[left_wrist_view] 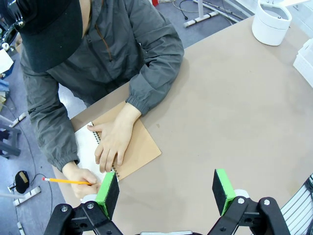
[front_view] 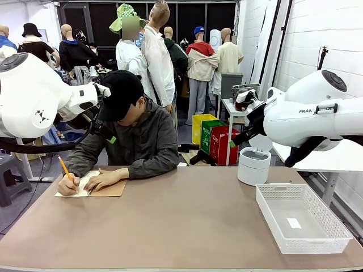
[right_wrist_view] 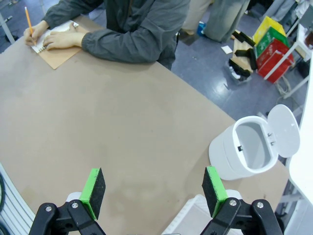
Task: Sort the paper based on its condition.
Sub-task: If a person hands you a paper, place it in the Organizing basket , and if it's crumpled, put it in the Trash can.
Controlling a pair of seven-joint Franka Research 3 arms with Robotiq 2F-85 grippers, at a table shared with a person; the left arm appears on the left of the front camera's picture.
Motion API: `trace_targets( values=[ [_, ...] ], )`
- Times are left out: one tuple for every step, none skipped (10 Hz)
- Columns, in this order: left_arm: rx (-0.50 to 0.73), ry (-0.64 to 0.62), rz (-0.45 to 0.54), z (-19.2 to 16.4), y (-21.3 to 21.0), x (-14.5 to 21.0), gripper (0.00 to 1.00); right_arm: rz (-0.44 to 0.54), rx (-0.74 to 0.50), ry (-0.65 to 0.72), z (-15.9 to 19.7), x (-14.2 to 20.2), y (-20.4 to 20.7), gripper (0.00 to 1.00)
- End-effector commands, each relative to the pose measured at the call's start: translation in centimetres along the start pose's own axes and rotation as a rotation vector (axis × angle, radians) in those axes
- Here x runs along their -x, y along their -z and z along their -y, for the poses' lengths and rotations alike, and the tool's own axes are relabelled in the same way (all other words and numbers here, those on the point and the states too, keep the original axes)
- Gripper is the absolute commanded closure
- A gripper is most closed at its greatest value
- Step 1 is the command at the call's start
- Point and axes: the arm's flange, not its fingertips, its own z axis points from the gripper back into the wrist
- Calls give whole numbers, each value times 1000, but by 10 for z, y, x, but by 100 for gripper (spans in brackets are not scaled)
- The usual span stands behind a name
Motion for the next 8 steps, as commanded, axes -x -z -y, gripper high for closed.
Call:
trace_targets(
  values=[
    [2, 1, 3, -1, -1, 0, 0, 0, -1, 1, 0, 0, 0, 0],
    [2, 1, 3, -1, -1, 0, 0, 0, -1, 1, 0, 0, 0, 0],
    [2, 1, 3, -1, -1, 0, 0, 0, -1, 1, 0, 0, 0, 0],
    [2, 1, 3, -1, -1, 0, 0, 0, -1, 1, 0, 0, 0, 0],
    [2, 1, 3, -1, -1, 0, 0, 0, -1, 1, 0, 0, 0, 0],
    [2, 1, 3, -1, -1, 0, 0, 0, -1, 1, 0, 0, 0, 0],
    [2, 1, 3, -1, -1, 0, 0, 0, -1, 1, 0, 0, 0, 0],
    [2, 1, 3, -1, -1, 0, 0, 0, -1, 1, 0, 0, 0, 0]
  ],
)
